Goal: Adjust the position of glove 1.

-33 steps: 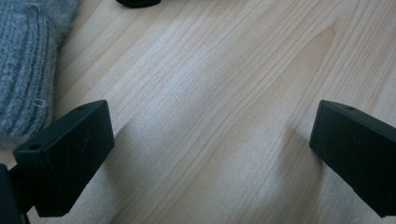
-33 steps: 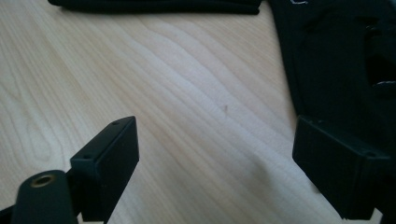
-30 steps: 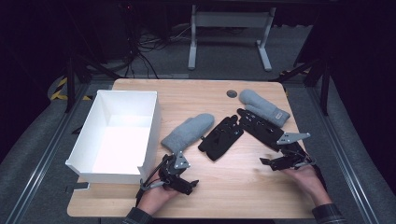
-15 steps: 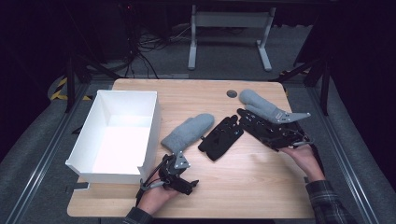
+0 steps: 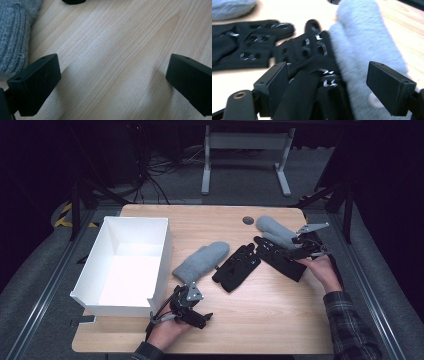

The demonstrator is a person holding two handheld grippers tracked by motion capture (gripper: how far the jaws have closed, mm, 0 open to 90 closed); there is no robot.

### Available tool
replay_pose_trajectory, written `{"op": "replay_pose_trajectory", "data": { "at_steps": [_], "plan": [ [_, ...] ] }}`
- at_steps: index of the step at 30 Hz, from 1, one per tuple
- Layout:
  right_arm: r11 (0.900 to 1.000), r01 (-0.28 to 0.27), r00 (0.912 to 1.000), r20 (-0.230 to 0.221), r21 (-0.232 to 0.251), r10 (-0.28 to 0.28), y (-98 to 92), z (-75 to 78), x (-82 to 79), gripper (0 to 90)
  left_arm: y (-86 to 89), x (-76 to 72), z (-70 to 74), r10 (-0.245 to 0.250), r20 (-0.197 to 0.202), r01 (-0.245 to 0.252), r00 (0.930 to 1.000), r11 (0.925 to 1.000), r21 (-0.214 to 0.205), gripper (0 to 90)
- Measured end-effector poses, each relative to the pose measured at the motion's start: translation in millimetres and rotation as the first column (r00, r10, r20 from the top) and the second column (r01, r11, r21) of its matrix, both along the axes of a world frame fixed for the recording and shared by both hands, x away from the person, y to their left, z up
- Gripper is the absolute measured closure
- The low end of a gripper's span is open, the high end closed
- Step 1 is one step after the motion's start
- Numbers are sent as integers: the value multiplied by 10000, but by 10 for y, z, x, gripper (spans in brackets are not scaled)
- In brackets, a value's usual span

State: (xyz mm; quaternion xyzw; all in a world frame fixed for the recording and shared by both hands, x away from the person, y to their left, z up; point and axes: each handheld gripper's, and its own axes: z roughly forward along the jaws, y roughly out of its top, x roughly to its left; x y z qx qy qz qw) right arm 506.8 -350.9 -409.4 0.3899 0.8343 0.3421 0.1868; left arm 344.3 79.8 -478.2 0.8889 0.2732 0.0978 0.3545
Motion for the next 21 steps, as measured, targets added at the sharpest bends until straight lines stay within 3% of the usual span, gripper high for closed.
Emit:
{"op": "replay_pose_trajectory", "data": {
  "at_steps": [4,7,11,15,18,21],
  "plan": [
    [9998,169,9998,61,76,-169,-63,-18,141,187,0,0,0,6,1,-6,10000,10000,4,2],
    [9981,453,9990,-73,410,-451,-129,-56,257,193,0,0,0,3,-4,-3,10000,10000,-1,3],
    [9974,681,9974,-249,221,-675,-173,-148,379,213,-1,-1,0,19,-11,-19,10000,10000,-3,2],
    [9958,849,9962,-223,328,-842,-188,-226,442,278,0,0,1,2,-8,-2,10000,10000,2,2],
    [9958,912,9958,-101,21,-912,-168,-261,459,361,0,0,1,1,-5,-1,10000,10000,10,2],
    [9932,951,9954,-9,-665,-953,-124,-306,455,466,0,0,0,6,-6,-6,10000,10000,4,2]
  ]
}}
